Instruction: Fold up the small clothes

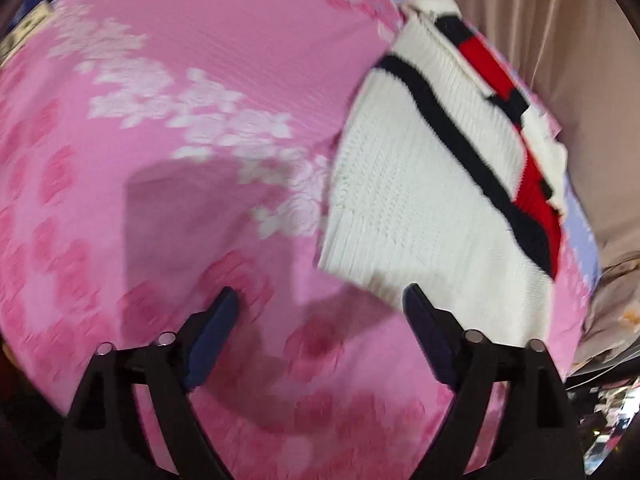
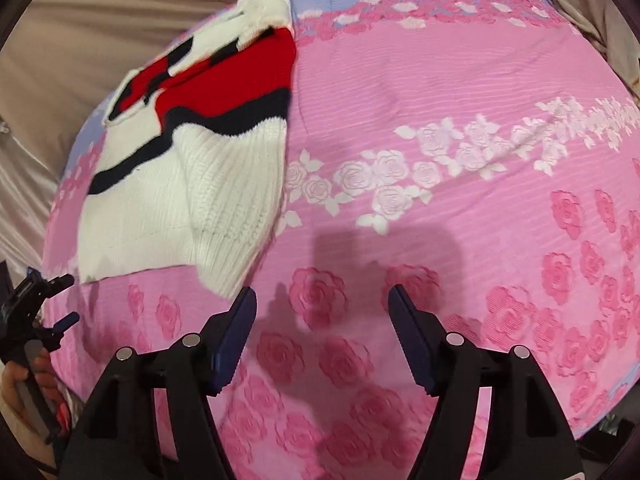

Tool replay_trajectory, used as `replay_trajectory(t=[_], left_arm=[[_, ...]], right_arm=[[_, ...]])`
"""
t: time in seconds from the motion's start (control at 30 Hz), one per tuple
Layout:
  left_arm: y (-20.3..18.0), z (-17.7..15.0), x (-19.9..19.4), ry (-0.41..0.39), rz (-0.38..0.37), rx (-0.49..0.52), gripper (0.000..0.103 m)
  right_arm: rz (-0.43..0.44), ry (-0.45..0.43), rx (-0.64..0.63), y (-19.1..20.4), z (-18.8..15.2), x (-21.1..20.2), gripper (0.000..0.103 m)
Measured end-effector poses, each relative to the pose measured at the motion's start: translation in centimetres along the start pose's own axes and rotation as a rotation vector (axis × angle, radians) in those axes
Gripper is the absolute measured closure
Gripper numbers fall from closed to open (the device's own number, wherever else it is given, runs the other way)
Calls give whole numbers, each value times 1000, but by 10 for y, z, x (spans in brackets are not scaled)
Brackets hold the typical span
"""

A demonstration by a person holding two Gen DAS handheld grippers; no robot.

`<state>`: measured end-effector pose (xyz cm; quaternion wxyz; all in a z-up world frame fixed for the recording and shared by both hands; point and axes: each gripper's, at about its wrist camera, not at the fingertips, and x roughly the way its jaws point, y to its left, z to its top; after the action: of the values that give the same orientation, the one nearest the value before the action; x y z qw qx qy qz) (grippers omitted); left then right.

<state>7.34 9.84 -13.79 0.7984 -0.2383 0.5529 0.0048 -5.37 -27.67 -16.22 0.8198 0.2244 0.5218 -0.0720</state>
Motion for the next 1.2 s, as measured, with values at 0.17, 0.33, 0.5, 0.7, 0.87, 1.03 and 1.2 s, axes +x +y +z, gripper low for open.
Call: replay_trajectory(t=[0.17, 0.33, 0.5, 0.7, 0.87, 1.03, 1.2], left_arm=[[-34, 13, 13, 4, 41, 150, 13], [-35, 35, 11, 109, -112, 122, 93], [-40, 39, -27, 29, -159, 145, 94], [-29, 3, -72, 39, -137, 170, 95], [-1, -56, -97, 160, -77, 218, 95], [26, -100, -130, 269, -28, 185, 95], [-15, -20, -142, 87, -147, 194, 95]], right_arm=[[-4, -7, -3, 26, 15, 21, 32], [29, -14, -9, 43, 35, 29, 76], [52, -80, -38, 44, 41, 5, 99], [73, -115, -132, 20, 18, -46, 100], [59, 16, -233, -3, -30, -66, 100], [107, 185, -313, -20, -82, -92, 100], [213, -106, -224, 2, 10, -127, 100]])
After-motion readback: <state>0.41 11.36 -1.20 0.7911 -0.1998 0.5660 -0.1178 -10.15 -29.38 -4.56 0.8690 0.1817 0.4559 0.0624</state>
